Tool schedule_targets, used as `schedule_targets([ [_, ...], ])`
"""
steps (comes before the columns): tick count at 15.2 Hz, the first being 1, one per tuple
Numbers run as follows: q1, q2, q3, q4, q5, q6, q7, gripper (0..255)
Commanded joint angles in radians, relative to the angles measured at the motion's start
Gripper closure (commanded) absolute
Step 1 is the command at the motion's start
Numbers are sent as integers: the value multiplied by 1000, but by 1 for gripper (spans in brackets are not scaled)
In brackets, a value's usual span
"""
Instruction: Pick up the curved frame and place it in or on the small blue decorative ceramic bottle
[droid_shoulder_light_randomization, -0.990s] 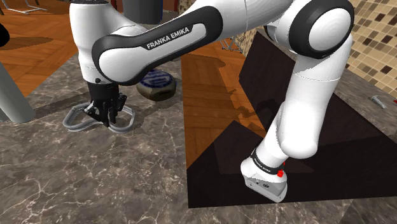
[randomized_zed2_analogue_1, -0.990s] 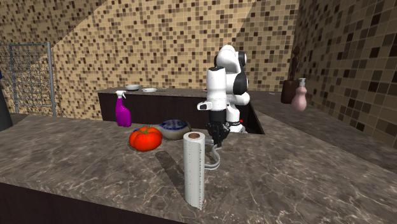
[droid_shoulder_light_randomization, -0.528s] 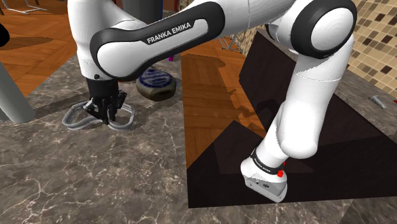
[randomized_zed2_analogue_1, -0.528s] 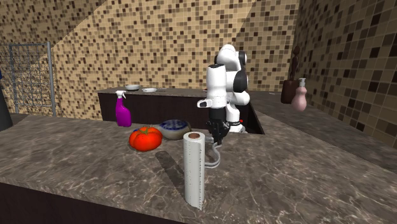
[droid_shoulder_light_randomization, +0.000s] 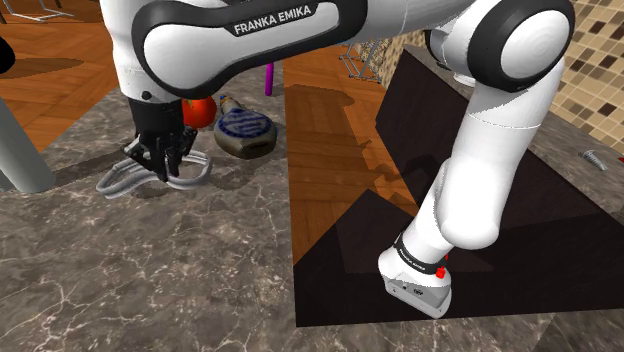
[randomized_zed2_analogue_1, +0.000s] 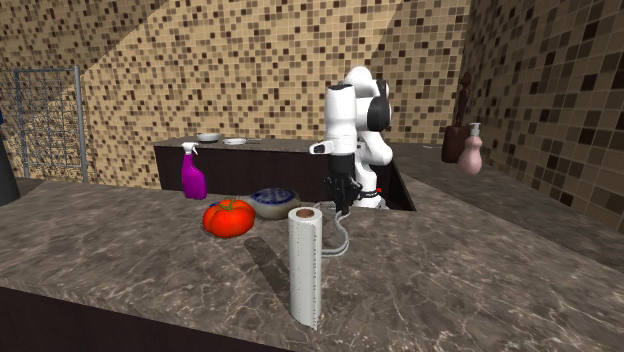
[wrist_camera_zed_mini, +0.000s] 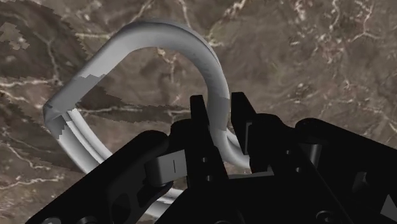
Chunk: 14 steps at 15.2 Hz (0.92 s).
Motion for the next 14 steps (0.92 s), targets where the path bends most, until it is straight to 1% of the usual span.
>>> schedule_targets([
  [1, 2, -4, 2, 24, 1, -28, 2, 255],
  [14, 3, -24, 6, 174, 10, -196, 3, 255],
])
